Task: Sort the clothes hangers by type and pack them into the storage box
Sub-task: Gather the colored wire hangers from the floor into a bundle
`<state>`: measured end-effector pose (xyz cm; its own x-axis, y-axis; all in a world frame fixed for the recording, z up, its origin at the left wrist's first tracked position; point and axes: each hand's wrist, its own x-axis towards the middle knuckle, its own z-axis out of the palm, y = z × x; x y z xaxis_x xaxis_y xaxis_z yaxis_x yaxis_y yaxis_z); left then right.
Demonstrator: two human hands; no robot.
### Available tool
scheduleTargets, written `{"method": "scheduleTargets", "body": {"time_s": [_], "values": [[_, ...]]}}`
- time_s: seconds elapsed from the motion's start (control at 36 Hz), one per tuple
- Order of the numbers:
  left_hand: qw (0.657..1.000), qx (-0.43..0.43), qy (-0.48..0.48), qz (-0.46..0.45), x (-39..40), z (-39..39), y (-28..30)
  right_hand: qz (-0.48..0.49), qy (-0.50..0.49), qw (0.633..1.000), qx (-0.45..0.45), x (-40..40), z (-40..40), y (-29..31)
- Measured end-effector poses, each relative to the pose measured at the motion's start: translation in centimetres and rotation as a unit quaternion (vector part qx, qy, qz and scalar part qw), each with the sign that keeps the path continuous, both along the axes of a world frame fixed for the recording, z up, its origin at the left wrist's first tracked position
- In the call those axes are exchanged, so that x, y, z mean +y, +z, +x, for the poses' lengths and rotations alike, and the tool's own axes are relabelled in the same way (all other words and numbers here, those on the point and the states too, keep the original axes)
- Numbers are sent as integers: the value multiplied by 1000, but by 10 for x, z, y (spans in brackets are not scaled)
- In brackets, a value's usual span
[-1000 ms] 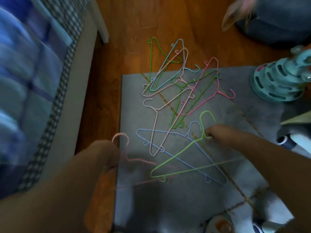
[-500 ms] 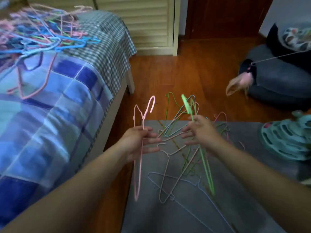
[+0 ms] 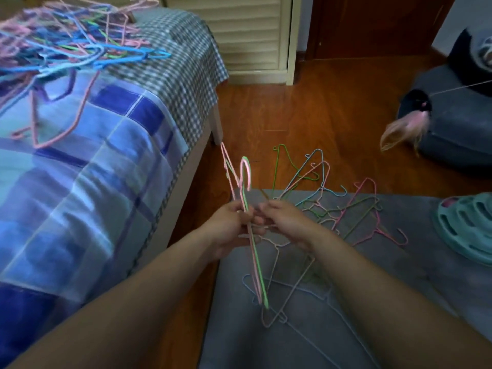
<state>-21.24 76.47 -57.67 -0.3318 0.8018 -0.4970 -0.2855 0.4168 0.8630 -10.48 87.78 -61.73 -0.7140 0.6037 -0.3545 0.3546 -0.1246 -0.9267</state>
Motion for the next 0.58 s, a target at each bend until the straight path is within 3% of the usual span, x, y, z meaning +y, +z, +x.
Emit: {"method": "scheduleTargets", "body": {"time_s": [0.06,0.11,0.22,0.31,0.44,0.58], "values": [[999,18,29,-8,1,-8,-9,95,-11,987,-128,23,28,-38],[998,39,53,-21,-1,-10,-16,153,-4,952,-265,39,65,-80],[994,57,55,-76,-7,-3,-37,150,30,874,-461,21,152,-146],[992,52,37,-107,-12,5,-50,156,66,837,-520,-5,195,-182],[990,41,36,-132,-14,7,-56,221,105,815,-525,-37,216,-222],[987,45,52,-145,-10,6,-55,268,187,785,-527,-49,211,-214]]}}
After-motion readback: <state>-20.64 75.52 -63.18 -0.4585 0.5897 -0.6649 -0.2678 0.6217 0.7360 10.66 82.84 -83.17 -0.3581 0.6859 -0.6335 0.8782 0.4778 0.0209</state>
